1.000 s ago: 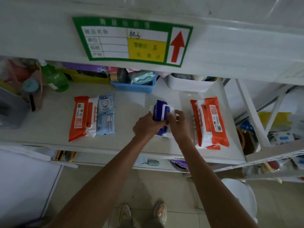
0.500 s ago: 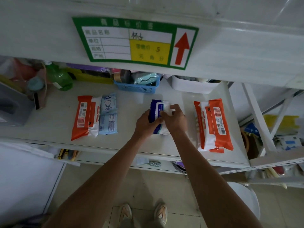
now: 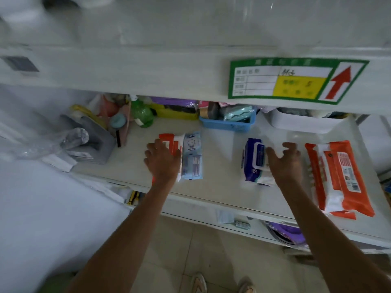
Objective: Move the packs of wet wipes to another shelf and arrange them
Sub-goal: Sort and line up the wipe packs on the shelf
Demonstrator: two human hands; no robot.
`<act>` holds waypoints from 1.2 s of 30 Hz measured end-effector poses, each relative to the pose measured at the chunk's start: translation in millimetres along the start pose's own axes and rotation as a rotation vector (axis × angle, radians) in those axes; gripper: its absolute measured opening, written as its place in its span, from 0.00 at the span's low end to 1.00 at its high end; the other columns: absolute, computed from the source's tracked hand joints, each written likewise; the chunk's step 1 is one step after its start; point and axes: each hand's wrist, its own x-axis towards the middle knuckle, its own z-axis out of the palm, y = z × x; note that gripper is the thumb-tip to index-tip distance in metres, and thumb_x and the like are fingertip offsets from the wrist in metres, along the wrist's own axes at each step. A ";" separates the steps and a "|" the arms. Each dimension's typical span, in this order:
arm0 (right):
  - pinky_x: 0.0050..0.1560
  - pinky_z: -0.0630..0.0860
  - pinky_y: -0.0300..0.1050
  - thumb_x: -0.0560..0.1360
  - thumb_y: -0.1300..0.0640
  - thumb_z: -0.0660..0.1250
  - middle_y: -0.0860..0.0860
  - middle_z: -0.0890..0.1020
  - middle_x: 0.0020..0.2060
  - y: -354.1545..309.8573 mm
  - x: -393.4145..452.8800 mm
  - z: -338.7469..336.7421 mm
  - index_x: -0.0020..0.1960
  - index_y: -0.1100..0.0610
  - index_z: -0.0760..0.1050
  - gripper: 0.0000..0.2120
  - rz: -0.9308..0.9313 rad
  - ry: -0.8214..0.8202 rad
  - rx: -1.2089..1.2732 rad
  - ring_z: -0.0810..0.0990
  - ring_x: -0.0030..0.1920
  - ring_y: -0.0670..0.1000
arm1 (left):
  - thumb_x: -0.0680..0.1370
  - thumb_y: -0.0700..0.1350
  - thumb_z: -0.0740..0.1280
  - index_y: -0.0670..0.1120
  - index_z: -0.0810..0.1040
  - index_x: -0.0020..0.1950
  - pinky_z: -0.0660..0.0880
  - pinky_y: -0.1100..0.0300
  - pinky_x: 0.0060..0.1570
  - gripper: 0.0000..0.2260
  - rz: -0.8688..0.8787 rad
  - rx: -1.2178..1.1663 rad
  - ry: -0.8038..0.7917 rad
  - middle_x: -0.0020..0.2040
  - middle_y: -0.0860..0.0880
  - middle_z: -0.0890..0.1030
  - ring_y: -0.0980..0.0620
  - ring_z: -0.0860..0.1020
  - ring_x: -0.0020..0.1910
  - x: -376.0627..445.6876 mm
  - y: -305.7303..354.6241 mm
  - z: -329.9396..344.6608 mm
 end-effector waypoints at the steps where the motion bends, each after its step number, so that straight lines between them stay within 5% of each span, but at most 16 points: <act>1: 0.56 0.77 0.53 0.79 0.43 0.66 0.59 0.76 0.66 -4.9 -6.9 -2.5 0.70 0.56 0.67 0.26 -0.041 0.036 -0.015 0.79 0.61 0.61 | 0.74 0.64 0.71 0.41 0.69 0.69 0.77 0.43 0.58 0.34 -0.080 0.082 -0.098 0.63 0.37 0.76 0.37 0.77 0.59 8.8 -16.2 -0.7; 5: 0.49 0.72 0.46 0.81 0.51 0.64 0.55 0.79 0.61 -23.1 -30.5 -5.8 0.65 0.56 0.72 0.15 -0.193 0.093 -0.029 0.80 0.57 0.56 | 0.69 0.66 0.76 0.41 0.65 0.69 0.80 0.41 0.59 0.41 -0.185 -0.046 -0.396 0.63 0.38 0.79 0.36 0.81 0.58 26.1 -58.7 13.0; 10: 0.37 0.74 0.41 0.78 0.60 0.64 0.52 0.82 0.48 -41.3 -61.6 -0.2 0.52 0.55 0.74 0.04 -0.221 0.162 0.147 0.82 0.46 0.53 | 0.67 0.62 0.78 0.44 0.74 0.69 0.79 0.44 0.64 0.37 -0.336 -0.470 -0.676 0.64 0.42 0.82 0.41 0.82 0.59 34.0 -74.1 2.1; 15: 0.38 0.77 0.48 0.80 0.63 0.61 0.56 0.83 0.38 -71.3 -103.4 3.8 0.52 0.56 0.76 0.07 -0.100 -0.208 0.436 0.81 0.35 0.51 | 0.74 0.59 0.74 0.48 0.75 0.69 0.79 0.56 0.51 0.28 -0.172 -0.631 -0.709 0.59 0.48 0.83 0.48 0.83 0.52 -9.7 -43.9 -60.6; 20: 0.42 0.85 0.46 0.83 0.47 0.62 0.53 0.86 0.48 -76.4 -134.8 -16.1 0.60 0.53 0.74 0.12 -0.034 -0.421 0.516 0.87 0.45 0.52 | 0.75 0.54 0.74 0.59 0.76 0.62 0.80 0.61 0.49 0.17 0.003 -0.874 -0.831 0.52 0.61 0.83 0.58 0.83 0.51 -82.3 26.2 -107.5; 26: 0.48 0.85 0.43 0.83 0.52 0.64 0.51 0.89 0.50 -31.1 -110.2 -98.1 0.58 0.51 0.81 0.08 0.037 -0.154 0.621 0.89 0.50 0.50 | 0.77 0.54 0.73 0.53 0.76 0.72 0.74 0.73 0.46 0.23 0.192 -0.911 -0.960 0.61 0.58 0.82 0.63 0.81 0.49 -163.9 150.9 -61.5; 32: 0.46 0.84 0.47 0.81 0.47 0.66 0.51 0.88 0.44 25.3 -41.5 -183.5 0.50 0.49 0.81 0.08 0.133 0.019 0.395 0.88 0.46 0.55 | 0.79 0.55 0.71 0.48 0.76 0.69 0.77 0.60 0.60 0.21 0.301 -0.797 -1.010 0.62 0.53 0.82 0.52 0.81 0.57 -203.0 253.6 -11.4; 36: 0.44 0.82 0.46 0.81 0.48 0.66 0.54 0.88 0.46 57.6 12.9 -202.1 0.56 0.57 0.81 0.14 0.124 -0.014 0.232 0.87 0.42 0.52 | 0.79 0.57 0.69 0.49 0.78 0.68 0.79 0.53 0.63 0.20 0.357 -0.752 -0.865 0.63 0.50 0.84 0.49 0.83 0.60 -222.8 278.4 17.9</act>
